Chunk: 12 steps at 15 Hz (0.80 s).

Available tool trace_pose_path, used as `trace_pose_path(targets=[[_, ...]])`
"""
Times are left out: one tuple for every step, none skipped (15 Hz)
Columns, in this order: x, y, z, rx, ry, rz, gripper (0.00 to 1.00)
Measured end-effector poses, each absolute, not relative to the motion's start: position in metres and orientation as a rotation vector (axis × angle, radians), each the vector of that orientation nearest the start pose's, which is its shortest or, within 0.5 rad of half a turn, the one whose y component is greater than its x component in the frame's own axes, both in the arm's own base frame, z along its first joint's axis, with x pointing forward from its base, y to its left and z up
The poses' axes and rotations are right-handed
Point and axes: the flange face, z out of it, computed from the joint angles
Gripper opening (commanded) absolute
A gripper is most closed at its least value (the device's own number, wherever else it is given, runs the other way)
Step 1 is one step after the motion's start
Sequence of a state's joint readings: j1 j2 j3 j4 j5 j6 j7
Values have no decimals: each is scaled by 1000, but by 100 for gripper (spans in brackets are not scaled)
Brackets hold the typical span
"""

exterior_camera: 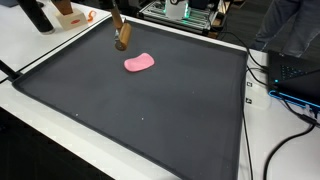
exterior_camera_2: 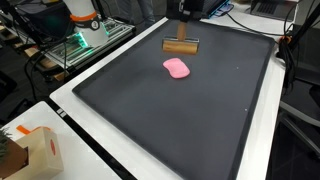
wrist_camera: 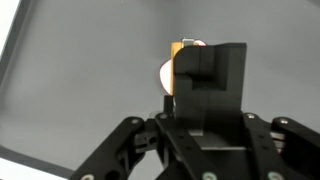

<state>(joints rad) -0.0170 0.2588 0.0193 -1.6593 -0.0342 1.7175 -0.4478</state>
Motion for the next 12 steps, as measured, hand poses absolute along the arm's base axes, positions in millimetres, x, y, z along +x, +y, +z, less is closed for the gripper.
trace_pose_path(targets=[[610,7,444,-3052,-723,308,23],[606,17,445,-3076,-741,299,23],[601,26,447,-3099,-759,288,23],[596,34,448,-3121,-774,274,23],[591,42,449,-3143,-789,261,48],[586,48,450,-3166,-803,248,48],[581,54,451,-3181,-814,242,48],[578,56,452,-3188,-818,240,48],[576,57,452,-3190,-820,239,48],[575,57,453,-3191,-820,238,48],[574,56,452,-3191,-820,237,48],[574,56,452,-3192,-820,238,48]])
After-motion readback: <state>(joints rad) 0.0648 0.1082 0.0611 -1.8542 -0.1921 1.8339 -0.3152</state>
